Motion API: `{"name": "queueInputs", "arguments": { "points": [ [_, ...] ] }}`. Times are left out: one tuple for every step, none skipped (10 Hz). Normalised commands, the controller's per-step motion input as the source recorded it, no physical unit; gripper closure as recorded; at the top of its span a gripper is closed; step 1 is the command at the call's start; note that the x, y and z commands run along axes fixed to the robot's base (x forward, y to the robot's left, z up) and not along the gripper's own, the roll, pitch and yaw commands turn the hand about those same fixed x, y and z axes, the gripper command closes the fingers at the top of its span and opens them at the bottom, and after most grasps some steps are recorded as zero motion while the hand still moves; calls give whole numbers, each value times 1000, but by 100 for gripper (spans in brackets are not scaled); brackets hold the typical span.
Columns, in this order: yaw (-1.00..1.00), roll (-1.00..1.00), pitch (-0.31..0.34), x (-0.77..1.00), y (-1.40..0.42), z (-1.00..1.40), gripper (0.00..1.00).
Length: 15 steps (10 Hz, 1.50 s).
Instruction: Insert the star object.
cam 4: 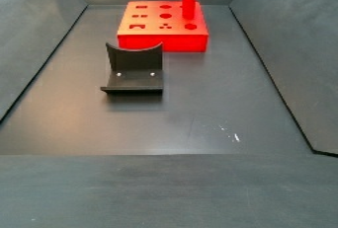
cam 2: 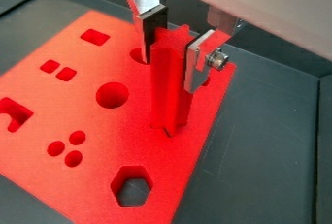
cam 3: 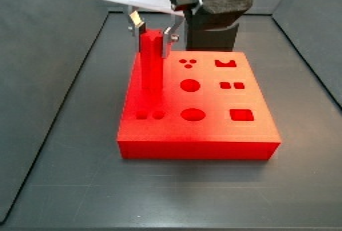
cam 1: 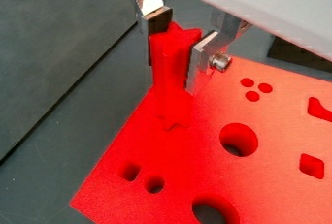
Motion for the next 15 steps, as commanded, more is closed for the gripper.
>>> {"name": "queueInputs", "arguments": {
  "points": [
    [23,6,-26,0,-6,-314,100],
    [0,-7,-64,34,-29,-611,100],
    [0,-6,-4,0,0,-906,100],
    [0,6,0,0,0,-1000,100],
    [0,24,0,20,0,-1000,100],
    [0,44,0,11,3,-1000,100],
    [-6,49,0,0,0,-1000,100],
    [-20,43,0,0,0,-1000,100],
    [-34,14,0,0,0,-1000,100],
    [-60,0,-89,0,0,-1000,100],
    [0,6,-260,-163,-54,-754,100],
    [0,41,-304,-231,-20,-666,100],
    [0,0,-284,-71,0,-620,100],
    [0,0,-336,-143,0,-591,100],
    [0,116,-286,-134,-20,-669,100]
  ]
}}
